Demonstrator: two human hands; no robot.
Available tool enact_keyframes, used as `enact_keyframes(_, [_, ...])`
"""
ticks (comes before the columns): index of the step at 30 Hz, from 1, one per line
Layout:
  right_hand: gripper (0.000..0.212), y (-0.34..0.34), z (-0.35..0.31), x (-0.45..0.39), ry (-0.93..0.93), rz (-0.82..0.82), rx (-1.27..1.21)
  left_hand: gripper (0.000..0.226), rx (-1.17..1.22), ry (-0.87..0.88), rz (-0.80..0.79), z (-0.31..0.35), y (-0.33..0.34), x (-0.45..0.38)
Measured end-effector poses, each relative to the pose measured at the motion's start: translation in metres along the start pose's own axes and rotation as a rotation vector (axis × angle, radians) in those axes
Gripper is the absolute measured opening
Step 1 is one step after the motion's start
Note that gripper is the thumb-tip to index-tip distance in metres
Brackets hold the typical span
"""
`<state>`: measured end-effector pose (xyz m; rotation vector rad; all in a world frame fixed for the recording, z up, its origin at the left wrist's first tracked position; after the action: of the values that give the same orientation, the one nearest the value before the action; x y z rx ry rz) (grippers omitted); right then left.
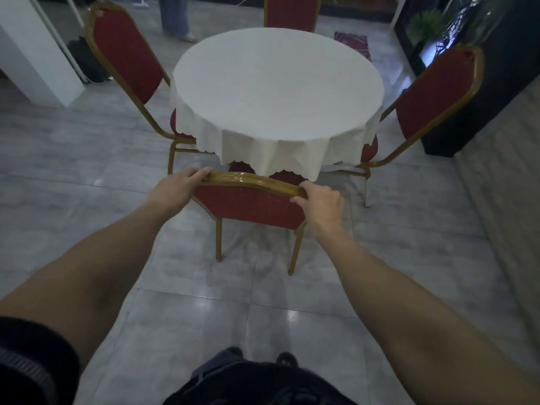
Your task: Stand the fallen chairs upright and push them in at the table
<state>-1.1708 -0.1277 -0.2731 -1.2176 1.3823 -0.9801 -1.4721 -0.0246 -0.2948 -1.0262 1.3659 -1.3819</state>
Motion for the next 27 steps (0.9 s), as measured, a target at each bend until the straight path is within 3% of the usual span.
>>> enact_keyframes(8, [0.035, -0.009, 0.042, 0.002, 0.011, -0.021, -0.059, 0.064, 0.004, 0.064, 0.0, 0.035, 0.004, 0.0])
enact_keyframes(14, [0.033, -0.013, 0.064, 0.013, 0.051, 0.004, -0.08, 0.042, 0.027, 0.103, 0.0, 0.063, -0.004, 0.007])
enact_keyframes(27, [0.027, -0.005, 0.021, 0.011, 0.188, 0.078, -0.181, 0.026, 0.046, 0.016, -0.153, 0.041, -0.028, -0.004])
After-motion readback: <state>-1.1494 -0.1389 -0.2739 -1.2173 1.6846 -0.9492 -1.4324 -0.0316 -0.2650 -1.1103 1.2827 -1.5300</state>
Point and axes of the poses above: each hand's wrist, its own x-axis away from the middle knuckle, its own y-axis out of the palm, z = x × y, the point moved 2 cm from there along -x, towards the middle knuckle, and after that the axes turned 15 degrees about -y, right-handed, at the moved point
